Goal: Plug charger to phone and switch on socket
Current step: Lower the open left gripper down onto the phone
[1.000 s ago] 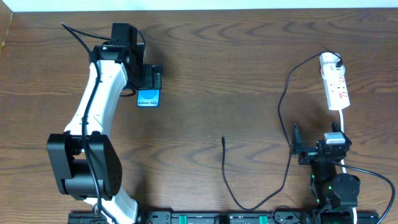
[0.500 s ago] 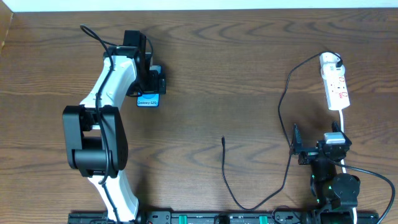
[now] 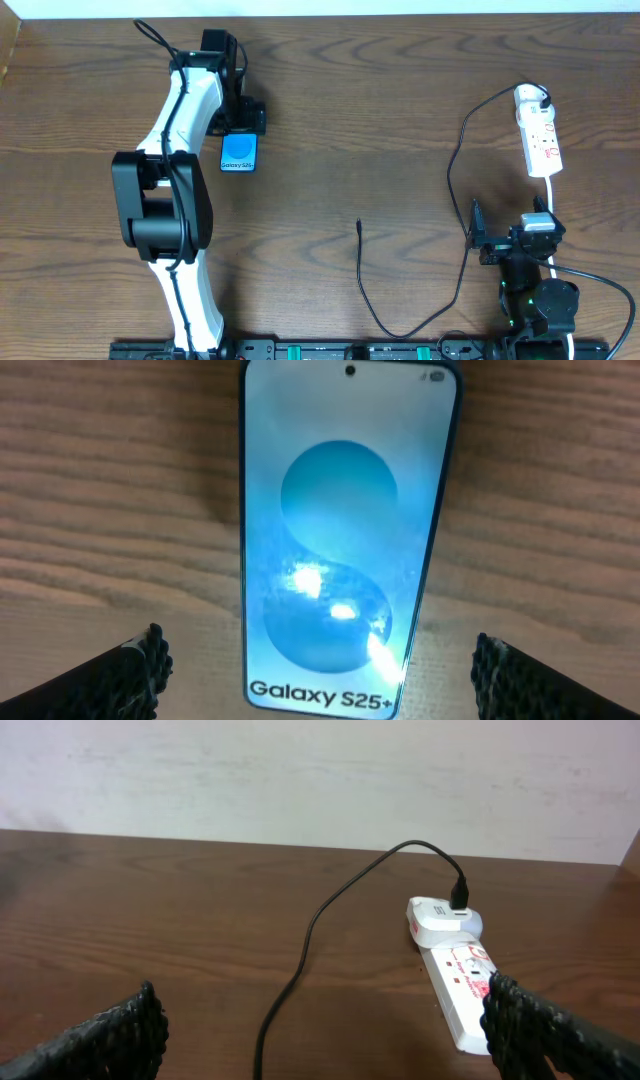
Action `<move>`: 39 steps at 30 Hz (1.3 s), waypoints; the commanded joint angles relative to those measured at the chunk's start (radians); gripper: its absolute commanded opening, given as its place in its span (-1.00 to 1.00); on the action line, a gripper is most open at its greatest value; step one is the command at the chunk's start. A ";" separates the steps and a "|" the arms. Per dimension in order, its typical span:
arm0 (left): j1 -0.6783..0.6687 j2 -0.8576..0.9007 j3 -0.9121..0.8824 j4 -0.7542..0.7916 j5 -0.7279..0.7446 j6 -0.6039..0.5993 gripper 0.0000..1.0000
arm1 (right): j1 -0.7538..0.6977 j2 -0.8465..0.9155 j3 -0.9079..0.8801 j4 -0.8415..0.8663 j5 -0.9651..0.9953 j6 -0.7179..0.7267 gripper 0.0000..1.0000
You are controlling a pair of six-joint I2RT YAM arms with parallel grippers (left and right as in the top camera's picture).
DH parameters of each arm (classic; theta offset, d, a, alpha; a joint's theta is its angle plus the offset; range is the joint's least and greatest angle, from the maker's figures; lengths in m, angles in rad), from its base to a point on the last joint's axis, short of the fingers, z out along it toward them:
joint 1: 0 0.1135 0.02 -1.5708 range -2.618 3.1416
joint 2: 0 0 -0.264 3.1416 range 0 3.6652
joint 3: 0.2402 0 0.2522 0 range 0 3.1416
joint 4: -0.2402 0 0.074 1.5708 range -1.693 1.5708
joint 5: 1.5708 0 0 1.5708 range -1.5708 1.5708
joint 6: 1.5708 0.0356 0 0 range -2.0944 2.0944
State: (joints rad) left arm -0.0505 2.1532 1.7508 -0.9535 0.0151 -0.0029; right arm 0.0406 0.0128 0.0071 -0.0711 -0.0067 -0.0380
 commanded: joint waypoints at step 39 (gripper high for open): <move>-0.001 0.092 -0.030 0.060 0.014 0.010 0.96 | 0.005 -0.003 -0.002 -0.005 0.004 -0.012 0.98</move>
State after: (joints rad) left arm -0.0505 2.2433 1.7260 -0.8864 0.0315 -0.0025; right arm 0.0406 0.0128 0.0071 -0.0711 -0.0067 -0.0376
